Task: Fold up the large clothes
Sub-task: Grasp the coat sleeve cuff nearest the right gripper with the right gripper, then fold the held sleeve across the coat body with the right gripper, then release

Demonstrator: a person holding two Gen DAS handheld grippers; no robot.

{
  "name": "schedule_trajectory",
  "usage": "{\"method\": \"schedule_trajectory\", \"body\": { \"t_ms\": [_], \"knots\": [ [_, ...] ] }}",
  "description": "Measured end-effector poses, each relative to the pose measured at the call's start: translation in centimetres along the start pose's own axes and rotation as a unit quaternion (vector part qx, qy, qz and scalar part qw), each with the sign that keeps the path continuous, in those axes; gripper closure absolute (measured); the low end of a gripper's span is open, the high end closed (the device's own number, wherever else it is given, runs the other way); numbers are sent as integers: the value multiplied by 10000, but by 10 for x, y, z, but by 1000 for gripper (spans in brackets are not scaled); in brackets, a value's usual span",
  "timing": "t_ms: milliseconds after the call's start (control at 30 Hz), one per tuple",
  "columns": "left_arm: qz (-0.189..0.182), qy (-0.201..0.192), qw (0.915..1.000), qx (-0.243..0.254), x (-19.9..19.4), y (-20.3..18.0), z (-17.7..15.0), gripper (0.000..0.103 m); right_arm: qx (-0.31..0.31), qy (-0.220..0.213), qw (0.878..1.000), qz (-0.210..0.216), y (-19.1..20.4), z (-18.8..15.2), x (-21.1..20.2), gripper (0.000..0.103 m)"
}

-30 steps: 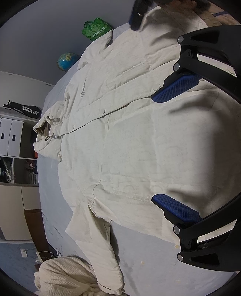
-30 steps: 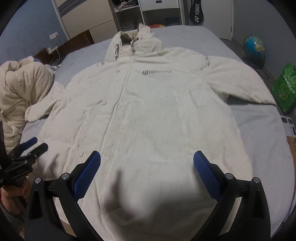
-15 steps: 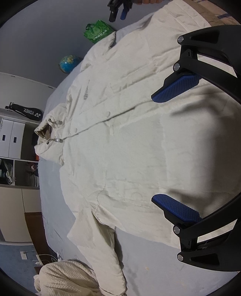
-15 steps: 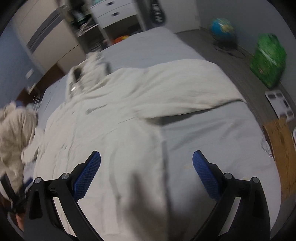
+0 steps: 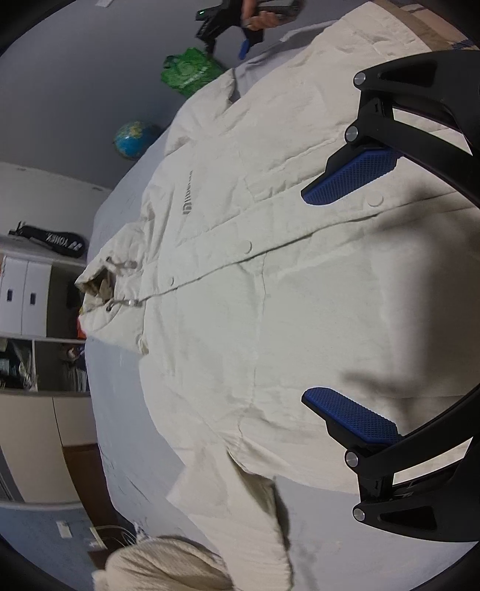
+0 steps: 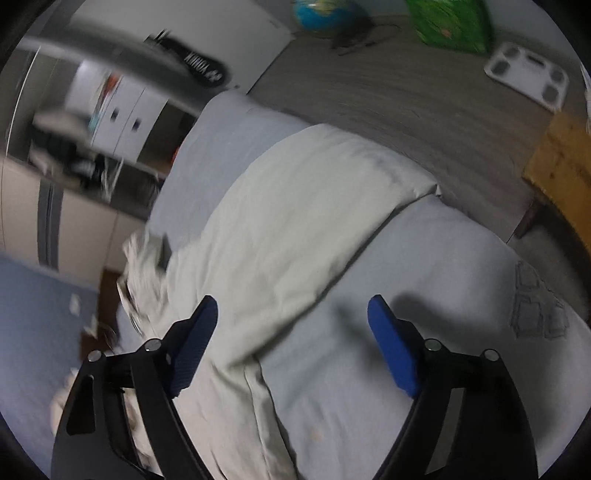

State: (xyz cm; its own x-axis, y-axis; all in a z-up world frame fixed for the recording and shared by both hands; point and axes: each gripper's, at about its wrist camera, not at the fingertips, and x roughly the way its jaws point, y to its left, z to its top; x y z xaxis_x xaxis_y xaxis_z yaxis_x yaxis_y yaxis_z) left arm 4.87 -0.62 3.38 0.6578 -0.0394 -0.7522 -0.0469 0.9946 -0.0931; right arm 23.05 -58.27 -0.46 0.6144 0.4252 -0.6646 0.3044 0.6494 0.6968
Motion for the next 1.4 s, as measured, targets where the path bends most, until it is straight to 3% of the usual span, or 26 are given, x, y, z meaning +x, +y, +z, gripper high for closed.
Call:
{"method": "schedule_trajectory", "body": {
  "t_ms": [167, 333, 433, 567, 633, 700, 833, 1067, 1400],
  "knots": [
    [53, 115, 9997, 210, 14, -6, 9, 7, 462, -18, 9989, 91, -12, 23, 20, 30],
    [-28, 264, 9996, -17, 32, 7, 22, 7, 793, -2, 9968, -19, -28, 41, 35, 34],
    [-155, 220, 9996, -89, 35, 15, 23, 7, 984, -92, 9951, -47, -35, 50, 41, 39],
    [-17, 109, 9999, -104, 37, 22, 17, 7, 1184, -179, 9928, -18, -45, 63, 47, 42],
    [-49, 109, 9998, -142, 39, 25, 17, 7, 1246, -189, 9920, -84, -49, 66, 50, 51],
    [-43, 92, 9999, -89, 41, 24, 17, 7, 1285, -261, 9909, -302, -53, 67, 53, 80],
    [22, 57, 10000, 17, 44, 21, 16, 7, 1280, -520, 9900, -296, -53, 60, 48, 94],
    [98, 50, 9997, -227, 48, 32, 17, 7, 967, -899, 9905, 373, -26, 52, 21, 101],
    [474, -86, 9988, -53, 43, 31, 18, 7, 158, -846, 9868, 1374, 76, 18, 1, 103]
  ]
}}
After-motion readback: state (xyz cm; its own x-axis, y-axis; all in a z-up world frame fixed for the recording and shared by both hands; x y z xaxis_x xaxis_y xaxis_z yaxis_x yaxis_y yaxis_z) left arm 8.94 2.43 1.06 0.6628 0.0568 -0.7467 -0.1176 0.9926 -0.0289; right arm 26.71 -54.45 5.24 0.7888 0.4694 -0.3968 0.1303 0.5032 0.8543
